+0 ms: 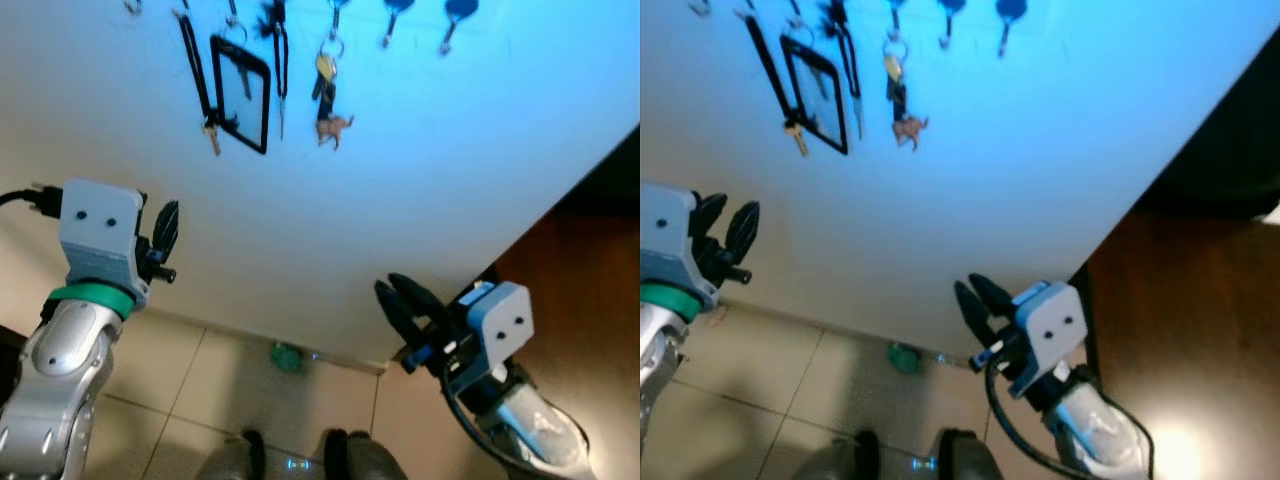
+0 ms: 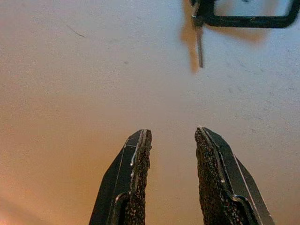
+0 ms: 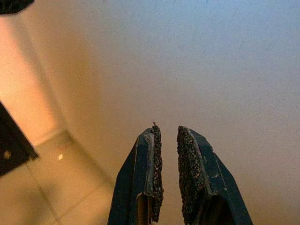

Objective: Hang keys on a hook

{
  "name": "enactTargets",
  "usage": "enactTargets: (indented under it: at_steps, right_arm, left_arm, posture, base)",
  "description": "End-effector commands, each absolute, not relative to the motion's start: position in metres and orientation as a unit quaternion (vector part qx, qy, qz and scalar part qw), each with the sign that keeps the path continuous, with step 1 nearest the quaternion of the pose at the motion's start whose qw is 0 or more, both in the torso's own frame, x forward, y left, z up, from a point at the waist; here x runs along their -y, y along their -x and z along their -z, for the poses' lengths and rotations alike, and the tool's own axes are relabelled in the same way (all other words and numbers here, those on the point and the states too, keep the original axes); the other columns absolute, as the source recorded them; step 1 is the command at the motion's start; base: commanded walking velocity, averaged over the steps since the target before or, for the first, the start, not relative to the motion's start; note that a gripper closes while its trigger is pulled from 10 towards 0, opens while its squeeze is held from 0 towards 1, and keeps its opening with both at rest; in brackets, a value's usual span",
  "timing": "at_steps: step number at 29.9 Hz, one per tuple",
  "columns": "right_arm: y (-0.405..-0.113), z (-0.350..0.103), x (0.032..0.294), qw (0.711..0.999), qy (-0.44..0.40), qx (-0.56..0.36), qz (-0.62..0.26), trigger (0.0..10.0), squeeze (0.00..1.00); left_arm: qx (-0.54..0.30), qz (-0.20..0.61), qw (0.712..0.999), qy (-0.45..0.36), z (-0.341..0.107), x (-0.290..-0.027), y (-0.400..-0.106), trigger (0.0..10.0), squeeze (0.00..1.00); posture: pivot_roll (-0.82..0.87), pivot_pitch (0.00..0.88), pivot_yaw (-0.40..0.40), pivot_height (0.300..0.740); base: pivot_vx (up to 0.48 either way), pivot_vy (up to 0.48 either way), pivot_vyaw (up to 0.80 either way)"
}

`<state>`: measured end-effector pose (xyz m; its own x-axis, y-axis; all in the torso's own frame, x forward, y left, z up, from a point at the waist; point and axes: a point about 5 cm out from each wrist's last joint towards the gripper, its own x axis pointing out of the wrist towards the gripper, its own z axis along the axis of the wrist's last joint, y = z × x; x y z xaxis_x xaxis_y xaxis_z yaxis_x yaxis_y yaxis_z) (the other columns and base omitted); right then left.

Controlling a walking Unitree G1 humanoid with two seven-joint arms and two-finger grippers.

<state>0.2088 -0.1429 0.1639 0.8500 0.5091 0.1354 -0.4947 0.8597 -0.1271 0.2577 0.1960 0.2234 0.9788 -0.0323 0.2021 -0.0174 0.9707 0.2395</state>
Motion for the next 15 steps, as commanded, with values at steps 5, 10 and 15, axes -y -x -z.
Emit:
enactTargets:
  at_steps: [5,10,15]
  right_arm:
    - [-0.2068,-0.1599,0.1363,0.958,0.028,0.074,-0.277,10.0,0.00]
    - [-0.2088,-0.1598,0.1357,0.958,0.025,0.074,-0.277,10.0,0.00]
    - [-0.2106,-0.1600,0.1357,0.959,0.020,0.072,-0.272,10.0,0.00]
  left_arm:
    - [0.092,-0.004,0.987,-0.129,-0.2191,-0.2005,-0.2565,10.0,0.00]
    - [0.092,-0.005,0.987,-0.129,-0.2182,-0.2002,-0.2567,10.0,0.00]
    - [0.092,-0.006,0.987,-0.129,-0.2176,-0.2005,-0.2566,10.0,0.00]
  posture:
    - [-0.01,0.143,0.053,0.740]
    - [0.00,0.139,0.049,0.740]
    - [0.00,0.138,0.047,0.740]
  base:
    - [-0.360,0.000,0.00]
    - [-0.360,0.000,0.00]
    - [-0.359,0.000,0.00]
